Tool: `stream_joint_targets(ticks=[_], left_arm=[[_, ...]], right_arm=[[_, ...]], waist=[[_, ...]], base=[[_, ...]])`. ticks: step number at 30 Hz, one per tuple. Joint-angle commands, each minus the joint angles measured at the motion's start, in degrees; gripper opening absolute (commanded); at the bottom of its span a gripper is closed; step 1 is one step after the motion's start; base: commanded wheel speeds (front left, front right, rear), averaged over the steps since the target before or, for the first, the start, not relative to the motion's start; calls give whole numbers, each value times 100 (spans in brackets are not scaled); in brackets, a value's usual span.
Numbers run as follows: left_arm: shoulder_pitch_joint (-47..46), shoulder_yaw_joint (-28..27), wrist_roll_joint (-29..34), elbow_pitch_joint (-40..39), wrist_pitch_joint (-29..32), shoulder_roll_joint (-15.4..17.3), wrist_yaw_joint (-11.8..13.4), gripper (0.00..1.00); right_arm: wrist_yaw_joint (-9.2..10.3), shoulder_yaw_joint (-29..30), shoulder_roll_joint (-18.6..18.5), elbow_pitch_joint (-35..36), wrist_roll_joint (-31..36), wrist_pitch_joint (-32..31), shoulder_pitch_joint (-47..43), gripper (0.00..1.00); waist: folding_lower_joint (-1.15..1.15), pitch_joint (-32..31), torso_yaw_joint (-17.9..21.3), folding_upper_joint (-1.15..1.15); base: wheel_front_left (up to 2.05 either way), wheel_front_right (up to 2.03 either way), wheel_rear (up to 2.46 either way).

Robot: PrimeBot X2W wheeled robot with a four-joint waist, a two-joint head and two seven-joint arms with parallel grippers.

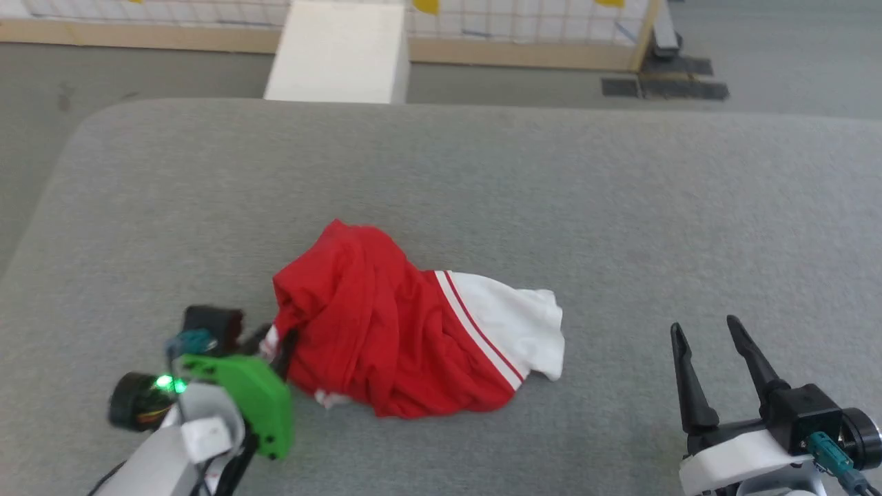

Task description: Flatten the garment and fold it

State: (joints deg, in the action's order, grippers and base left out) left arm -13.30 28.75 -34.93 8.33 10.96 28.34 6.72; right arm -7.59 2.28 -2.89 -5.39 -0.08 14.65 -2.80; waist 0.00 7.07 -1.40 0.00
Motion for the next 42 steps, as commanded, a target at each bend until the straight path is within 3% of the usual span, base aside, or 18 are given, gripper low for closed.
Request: stream_joint_targets(ticks=[1,3,4,7,14,21,26,30,31,32,38,42], left_arm=[[128,-60,20,-30,-201,90,65,100],[212,-131,150,-8,-561,132,146,100],[237,-302,463,-14,-1722,-45,349,100],[264,-428,736,-121,-2460,-229,497,100],[781,-815,1597,-1009,-2593,-685,499,100],[1241,-1149,2057,-1286,-2594,-1196,150,100],[1238,-1303,2213,-1183,-2595,-1488,-129,100],[1191,-1406,2321,-1053,-2595,-1678,-309,100],[1190,-1446,2346,-1024,-2595,-1720,-343,100],[1196,-1484,2367,-995,-2595,-1756,-380,100],[1284,-1671,2483,-886,-2595,-1880,-542,100],[1402,-1796,2554,-849,-2595,-1930,-641,100]], right_arm=[[10,-18,2,-30,-14,34,-77,100],[10,-21,2,-57,1,34,-87,100],[10,-1,2,-36,43,-38,-82,100],[10,-56,2,97,12,-349,-30,100],[10,-608,-134,256,-164,-2398,468,100],[10,-760,-295,-572,-517,-4519,1206,100],[10,-483,-234,-1320,-483,-4946,1593,100],[10,-391,-186,-1858,-487,-4902,1743,100],[10,-412,-175,-1989,-511,-4889,1763,91],[10,-444,-190,-2088,-490,-4851,1781,0],[10,-296,-549,-2121,-407,-4471,1751,0],[10,112,-1100,-1738,-425,-4446,1504,0]], waist=[[0,-261,-292,0],[0,-265,-322,0],[0,-282,-421,0],[0,-325,-541,0],[0,-371,-829,0],[0,-234,-1254,0],[0,-100,-1541,0],[0,-26,-1682,0],[0,-16,-1689,0],[0,-11,-1685,0],[0,-160,-1466,0],[0,-359,-1172,0]], base=[[0,0,0],[0,0,0],[0,0,0],[0,0,0],[0,0,0],[0,0,0],[0,0,0],[0,0,0],[0,0,0],[0,0,0],[0,0,0],[0,0,0]])
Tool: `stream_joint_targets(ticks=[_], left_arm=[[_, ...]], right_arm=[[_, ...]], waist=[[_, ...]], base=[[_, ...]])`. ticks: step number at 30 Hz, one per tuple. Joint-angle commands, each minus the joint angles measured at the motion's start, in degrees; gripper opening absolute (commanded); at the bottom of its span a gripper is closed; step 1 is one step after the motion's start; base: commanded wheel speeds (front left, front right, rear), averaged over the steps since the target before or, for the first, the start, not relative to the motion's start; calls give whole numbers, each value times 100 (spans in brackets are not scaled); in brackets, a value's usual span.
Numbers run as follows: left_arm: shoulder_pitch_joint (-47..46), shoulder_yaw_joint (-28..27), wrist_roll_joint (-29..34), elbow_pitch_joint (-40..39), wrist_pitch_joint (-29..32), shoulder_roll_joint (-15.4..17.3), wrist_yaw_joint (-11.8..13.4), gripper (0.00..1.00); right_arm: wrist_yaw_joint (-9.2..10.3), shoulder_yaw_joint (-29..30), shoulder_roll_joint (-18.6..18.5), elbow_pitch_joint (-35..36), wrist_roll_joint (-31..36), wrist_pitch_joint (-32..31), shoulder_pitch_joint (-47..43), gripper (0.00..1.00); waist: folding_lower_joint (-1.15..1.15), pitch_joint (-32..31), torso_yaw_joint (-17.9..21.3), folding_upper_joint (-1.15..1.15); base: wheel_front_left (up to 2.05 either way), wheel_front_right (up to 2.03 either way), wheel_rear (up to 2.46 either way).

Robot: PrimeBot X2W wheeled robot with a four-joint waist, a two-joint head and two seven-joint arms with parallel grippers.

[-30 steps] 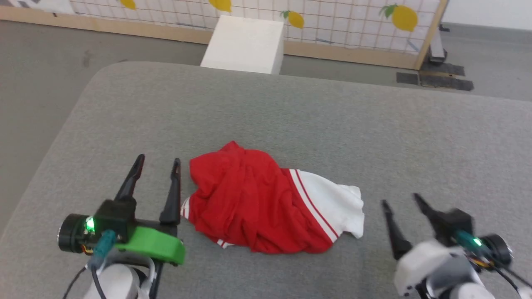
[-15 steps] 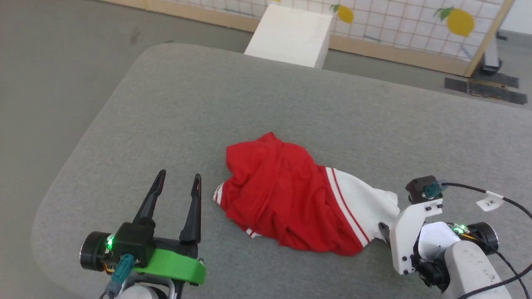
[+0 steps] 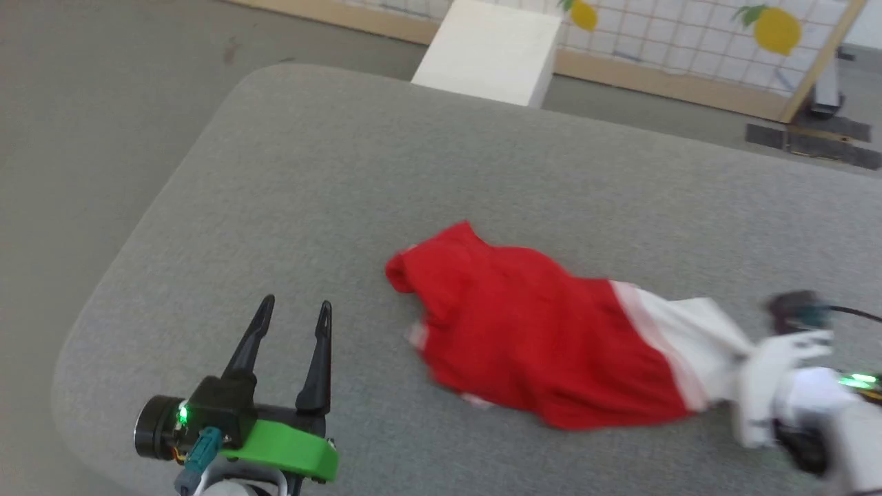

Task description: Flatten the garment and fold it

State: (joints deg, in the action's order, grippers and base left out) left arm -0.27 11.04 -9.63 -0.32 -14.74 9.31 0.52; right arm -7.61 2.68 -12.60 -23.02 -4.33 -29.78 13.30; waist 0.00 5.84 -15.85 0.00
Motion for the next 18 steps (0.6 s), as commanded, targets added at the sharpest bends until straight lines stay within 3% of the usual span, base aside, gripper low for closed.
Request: stream_joint_targets(ticks=[1,6,7,8,15,18], left_arm=[[120,-47,33,19,-26,-43,-42,100],[198,-121,86,42,-26,-145,-177,100],[202,-127,91,50,-26,-166,-204,100],[198,-119,100,81,-26,-188,-249,100],[183,-144,144,230,-26,-290,-406,100],[220,-166,164,278,-26,-304,-465,100]], right_arm=[[12,179,-272,126,13,-22,-177,0],[12,774,-796,400,1,-175,-577,0],[12,800,-834,386,7,-159,-643,32],[12,855,-852,350,38,-124,-721,100],[12,863,-340,816,-57,399,-811,100],[12,468,-117,1352,-349,260,-795,100]], waist=[[0,-265,332,0],[0,-377,653,0],[0,-384,691,0],[0,-393,721,0],[0,-472,801,0],[0,-518,786,0]], base=[[0,0,0],[0,0,0],[0,0,0],[0,0,0],[0,0,0],[0,0,0]])
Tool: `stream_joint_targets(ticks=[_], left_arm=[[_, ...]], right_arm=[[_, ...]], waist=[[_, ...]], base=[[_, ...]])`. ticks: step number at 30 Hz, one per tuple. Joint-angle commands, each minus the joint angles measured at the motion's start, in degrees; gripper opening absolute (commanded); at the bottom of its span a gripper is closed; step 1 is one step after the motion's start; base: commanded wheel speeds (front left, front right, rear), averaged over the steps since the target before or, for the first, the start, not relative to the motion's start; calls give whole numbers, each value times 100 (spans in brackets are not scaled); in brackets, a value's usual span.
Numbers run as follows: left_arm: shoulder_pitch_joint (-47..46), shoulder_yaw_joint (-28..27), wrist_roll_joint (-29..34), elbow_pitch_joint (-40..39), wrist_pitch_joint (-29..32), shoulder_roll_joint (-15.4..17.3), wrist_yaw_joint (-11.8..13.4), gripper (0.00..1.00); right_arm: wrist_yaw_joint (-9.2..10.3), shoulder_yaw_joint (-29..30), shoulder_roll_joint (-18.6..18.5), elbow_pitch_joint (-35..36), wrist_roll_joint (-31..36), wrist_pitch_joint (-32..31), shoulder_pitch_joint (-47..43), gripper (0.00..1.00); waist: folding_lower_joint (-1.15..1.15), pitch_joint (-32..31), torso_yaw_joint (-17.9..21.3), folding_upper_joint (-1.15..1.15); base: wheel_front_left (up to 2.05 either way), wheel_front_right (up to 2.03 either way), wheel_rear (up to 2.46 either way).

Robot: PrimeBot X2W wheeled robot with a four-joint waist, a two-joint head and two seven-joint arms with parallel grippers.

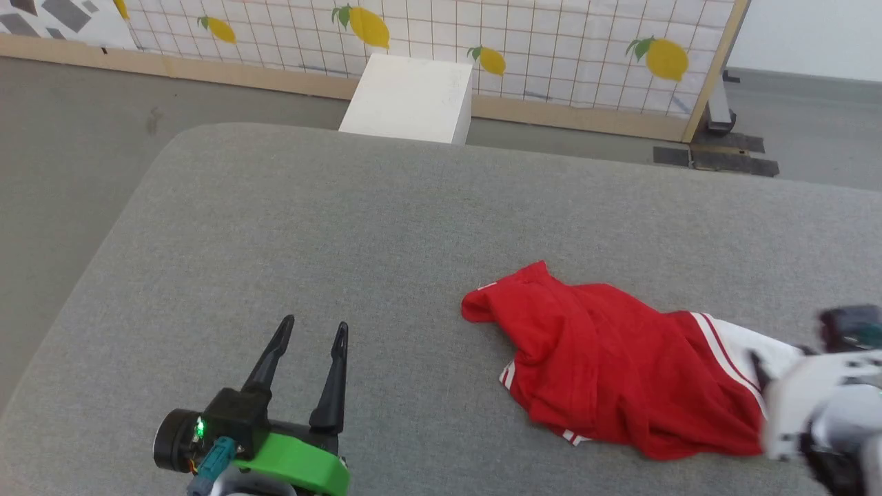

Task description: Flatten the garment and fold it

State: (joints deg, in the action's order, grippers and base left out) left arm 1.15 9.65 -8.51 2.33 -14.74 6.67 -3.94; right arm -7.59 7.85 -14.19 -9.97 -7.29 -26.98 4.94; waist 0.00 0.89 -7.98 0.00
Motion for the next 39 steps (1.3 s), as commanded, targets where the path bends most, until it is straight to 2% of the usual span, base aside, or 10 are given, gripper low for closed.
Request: stream_joint_targets(ticks=[1,4,7,14,20,21,22,26,30,39], left_arm=[[88,-31,56,20,-26,-45,-34,100],[57,-14,77,34,-26,-75,-85,100],[-16,25,86,35,-26,-129,-118,100],[-180,162,86,153,-26,-244,-186,100],[-199,149,103,214,-26,-287,-211,100],[-199,134,107,217,-26,-292,-213,100],[-200,118,110,221,-26,-296,-214,100],[-230,88,133,248,-26,-310,-228,100],[-219,53,154,286,-26,-317,-246,100],[-11,-64,158,300,-26,-333,-270,100]], right_arm=[[10,-234,76,200,-163,-134,44,100],[10,-870,181,620,-549,-653,135,100],[10,-1313,236,674,-705,-1117,351,100],[10,-1720,242,-179,-679,-1736,1016,100],[10,-1723,219,-851,-449,-1725,1232,100],[10,-1714,251,-921,-480,-1694,1237,13],[10,-1712,274,-964,-498,-1659,1243,0],[10,-1789,276,-1014,-542,-1399,1283,0],[10,-1783,247,-666,-708,-1107,1279,0],[10,-1116,262,1256,-1281,-915,225,0]], waist=[[0,-30,-15,0],[0,21,-122,0],[0,117,-273,0],[0,342,-675,0],[0,413,-782,0],[0,419,-773,0],[0,424,-756,0],[0,411,-627,0],[0,326,-445,0],[0,24,78,0]], base=[[0,0,0],[0,0,0],[0,0,0],[0,0,0],[0,0,0],[0,0,0],[0,0,0],[0,0,0],[0,0,0],[0,0,0]])
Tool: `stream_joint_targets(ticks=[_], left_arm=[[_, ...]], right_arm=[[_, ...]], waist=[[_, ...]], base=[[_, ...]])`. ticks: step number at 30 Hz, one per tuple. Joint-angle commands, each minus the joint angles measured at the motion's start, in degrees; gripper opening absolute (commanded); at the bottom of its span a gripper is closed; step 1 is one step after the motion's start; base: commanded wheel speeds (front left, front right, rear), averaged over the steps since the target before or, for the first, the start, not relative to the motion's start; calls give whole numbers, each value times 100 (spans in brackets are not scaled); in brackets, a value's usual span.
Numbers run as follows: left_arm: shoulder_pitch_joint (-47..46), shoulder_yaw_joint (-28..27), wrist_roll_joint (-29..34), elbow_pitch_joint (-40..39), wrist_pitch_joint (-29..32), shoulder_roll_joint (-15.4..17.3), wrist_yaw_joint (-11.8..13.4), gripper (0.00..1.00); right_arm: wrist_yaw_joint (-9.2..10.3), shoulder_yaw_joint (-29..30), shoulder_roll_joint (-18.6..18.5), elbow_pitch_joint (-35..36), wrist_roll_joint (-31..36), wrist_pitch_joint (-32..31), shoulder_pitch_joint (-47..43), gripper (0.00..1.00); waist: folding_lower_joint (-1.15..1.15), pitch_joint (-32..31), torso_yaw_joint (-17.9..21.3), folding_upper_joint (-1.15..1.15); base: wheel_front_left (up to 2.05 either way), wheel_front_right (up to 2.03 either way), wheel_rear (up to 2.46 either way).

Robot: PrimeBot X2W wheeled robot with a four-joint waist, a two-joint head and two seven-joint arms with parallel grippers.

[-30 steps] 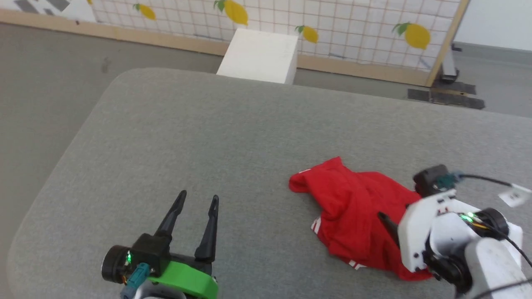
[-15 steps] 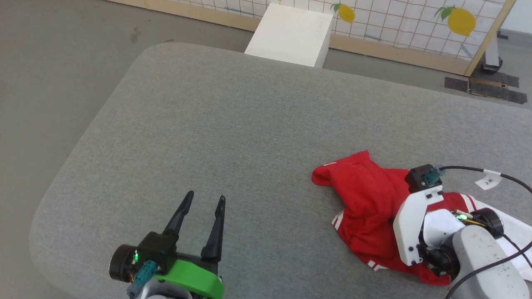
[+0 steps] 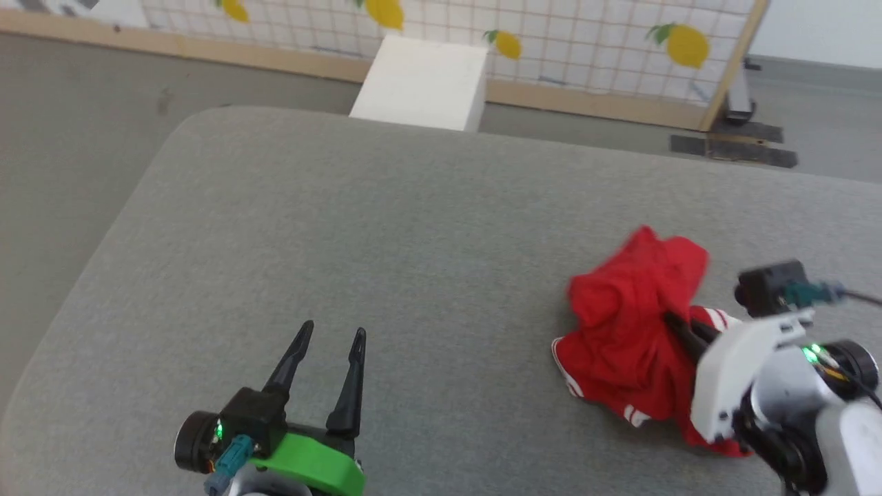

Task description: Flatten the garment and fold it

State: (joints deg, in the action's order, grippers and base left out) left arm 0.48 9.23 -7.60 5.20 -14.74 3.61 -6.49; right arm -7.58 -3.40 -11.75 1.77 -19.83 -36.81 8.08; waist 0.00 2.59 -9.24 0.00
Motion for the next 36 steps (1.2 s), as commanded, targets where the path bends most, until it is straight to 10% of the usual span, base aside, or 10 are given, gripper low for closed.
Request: stream_joint_targets(ticks=[1,8,10,20,36], left_arm=[[69,-27,70,7,-26,-28,-17,100],[72,-51,83,-35,-26,-40,-33,100],[81,-9,96,2,-26,-40,-44,100],[-68,645,-162,527,60,-46,-92,100],[-1965,2674,-1744,1650,3514,-71,118,100]], right_arm=[[9,-8,1,280,3,175,-231,0],[9,-8,380,701,248,503,-1598,5],[9,99,509,545,475,432,-1815,100],[9,1006,814,809,732,993,-1454,100],[9,1467,384,637,1424,2895,-896,100]], waist=[[0,-151,248,0],[0,-132,448,0],[0,-134,487,0],[0,-92,705,0],[0,732,1248,0]], base=[[0,0,0],[0,0,0],[0,0,0],[0,0,0],[0,0,0]])
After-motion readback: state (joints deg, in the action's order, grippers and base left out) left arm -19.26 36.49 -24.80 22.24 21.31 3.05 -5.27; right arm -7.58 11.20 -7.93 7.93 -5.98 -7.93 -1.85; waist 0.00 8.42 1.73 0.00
